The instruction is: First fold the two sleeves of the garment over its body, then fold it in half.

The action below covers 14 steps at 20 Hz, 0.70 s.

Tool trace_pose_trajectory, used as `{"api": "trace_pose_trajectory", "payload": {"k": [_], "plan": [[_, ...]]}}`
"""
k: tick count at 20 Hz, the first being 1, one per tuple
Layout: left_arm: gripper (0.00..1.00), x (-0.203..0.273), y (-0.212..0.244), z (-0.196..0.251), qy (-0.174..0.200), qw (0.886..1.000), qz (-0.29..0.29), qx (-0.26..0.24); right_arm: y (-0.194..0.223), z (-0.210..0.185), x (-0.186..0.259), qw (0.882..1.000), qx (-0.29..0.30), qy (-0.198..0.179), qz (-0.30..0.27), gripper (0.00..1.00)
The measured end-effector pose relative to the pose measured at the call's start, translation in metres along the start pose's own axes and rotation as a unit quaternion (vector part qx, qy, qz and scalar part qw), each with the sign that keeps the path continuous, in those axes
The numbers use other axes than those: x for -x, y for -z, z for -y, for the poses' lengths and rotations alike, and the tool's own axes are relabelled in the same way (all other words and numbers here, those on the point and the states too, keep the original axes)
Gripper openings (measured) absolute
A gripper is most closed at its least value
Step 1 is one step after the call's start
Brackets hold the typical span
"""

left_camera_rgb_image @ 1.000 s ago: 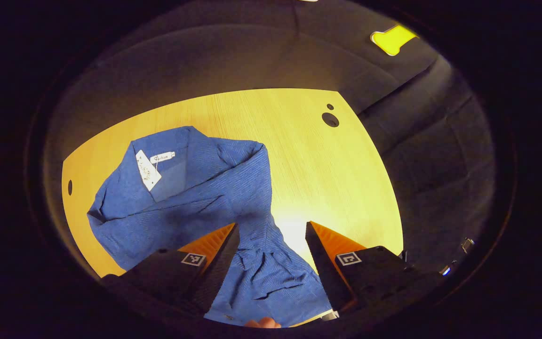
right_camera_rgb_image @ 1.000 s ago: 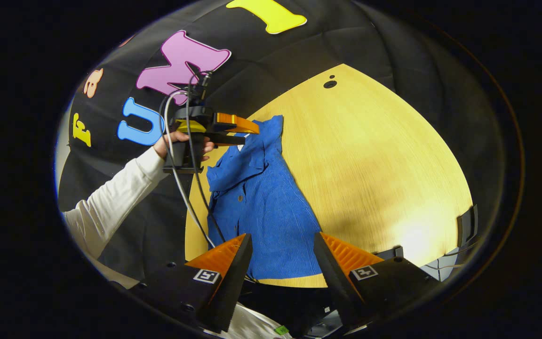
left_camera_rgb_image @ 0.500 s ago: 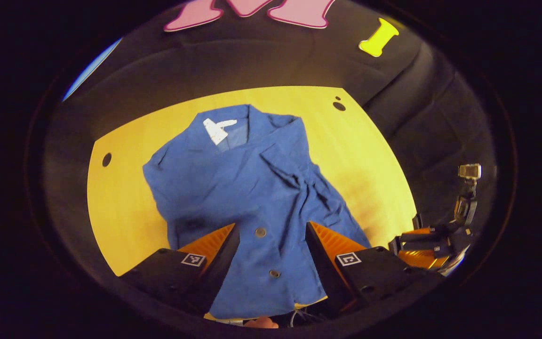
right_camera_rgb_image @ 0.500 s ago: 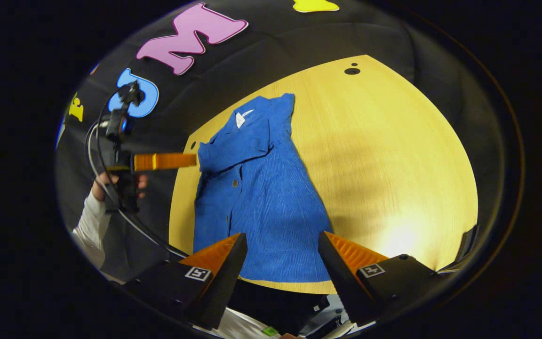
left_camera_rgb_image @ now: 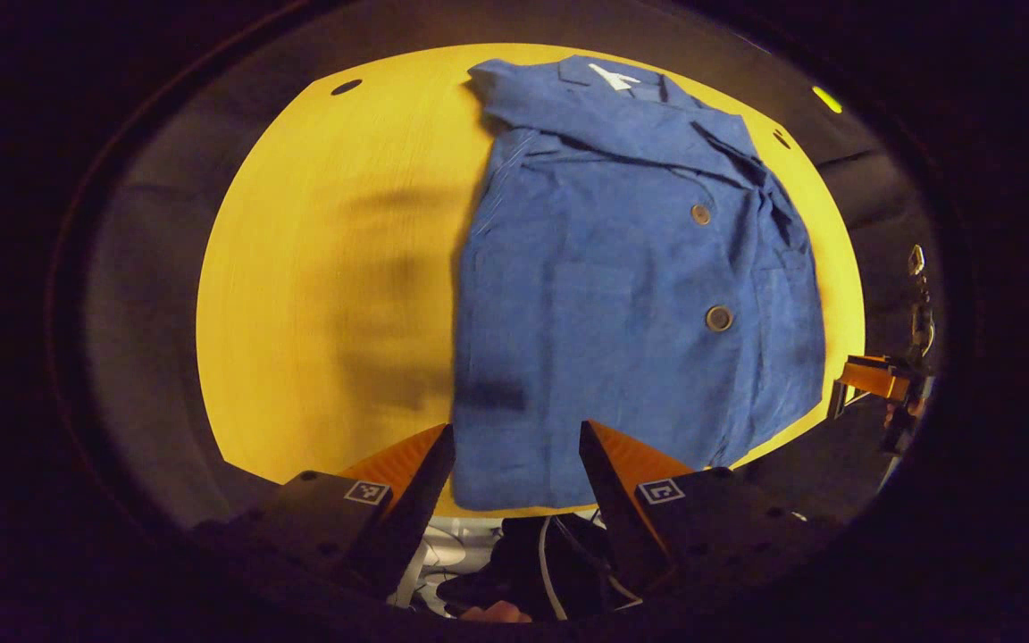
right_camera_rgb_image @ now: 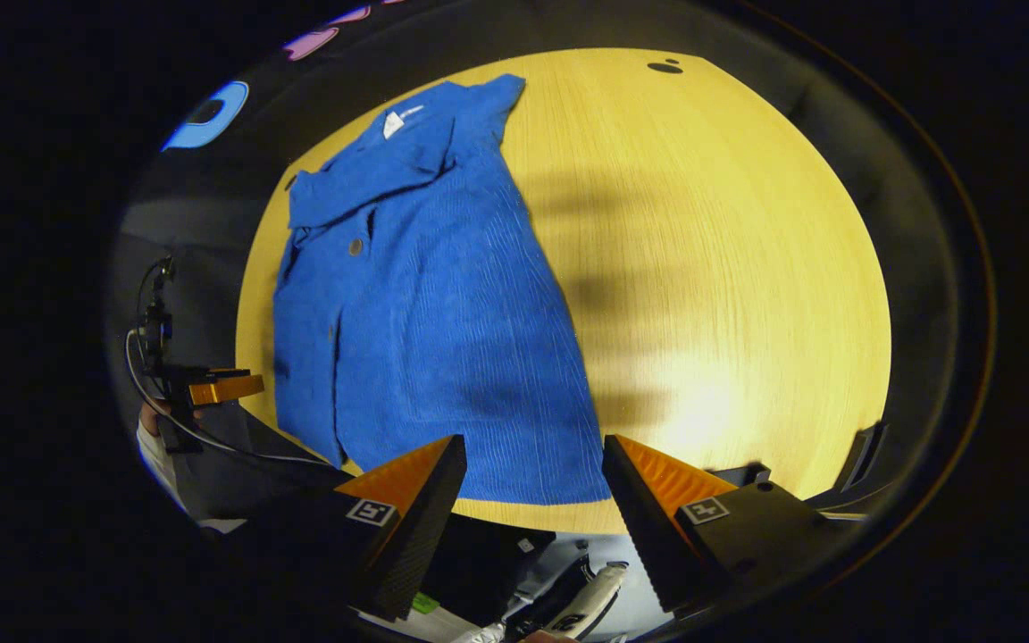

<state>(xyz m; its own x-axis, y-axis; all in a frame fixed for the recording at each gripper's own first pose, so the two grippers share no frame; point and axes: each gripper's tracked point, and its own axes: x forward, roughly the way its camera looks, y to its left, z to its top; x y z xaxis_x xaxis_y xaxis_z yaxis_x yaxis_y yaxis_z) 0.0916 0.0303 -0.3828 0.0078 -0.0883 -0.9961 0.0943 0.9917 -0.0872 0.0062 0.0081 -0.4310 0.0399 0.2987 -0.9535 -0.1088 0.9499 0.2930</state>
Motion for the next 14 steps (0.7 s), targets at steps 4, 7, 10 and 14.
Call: {"api": "trace_pose_trajectory", "payload": {"k": [4,7,10,14], "plan": [[0.83,-0.025,0.032,-0.003,0.011,0.999,-0.044,0.015,0.015,0.008,-0.012,0.999,-0.006,0.030,-0.039,0.99],[0.83,-0.038,0.041,-0.006,0.009,0.998,-0.057,0.017,0.020,0.017,-0.016,0.998,-0.014,0.048,-0.048,0.99],[0.83,-0.048,0.048,-0.004,0.005,0.997,-0.072,0.019,0.026,0.029,-0.021,0.996,-0.012,0.071,-0.055,0.99],[0.83,-0.047,0.045,0.001,0.003,0.998,-0.070,0.006,0.035,0.044,-0.035,0.993,-0.001,0.094,-0.069,0.99]]}}
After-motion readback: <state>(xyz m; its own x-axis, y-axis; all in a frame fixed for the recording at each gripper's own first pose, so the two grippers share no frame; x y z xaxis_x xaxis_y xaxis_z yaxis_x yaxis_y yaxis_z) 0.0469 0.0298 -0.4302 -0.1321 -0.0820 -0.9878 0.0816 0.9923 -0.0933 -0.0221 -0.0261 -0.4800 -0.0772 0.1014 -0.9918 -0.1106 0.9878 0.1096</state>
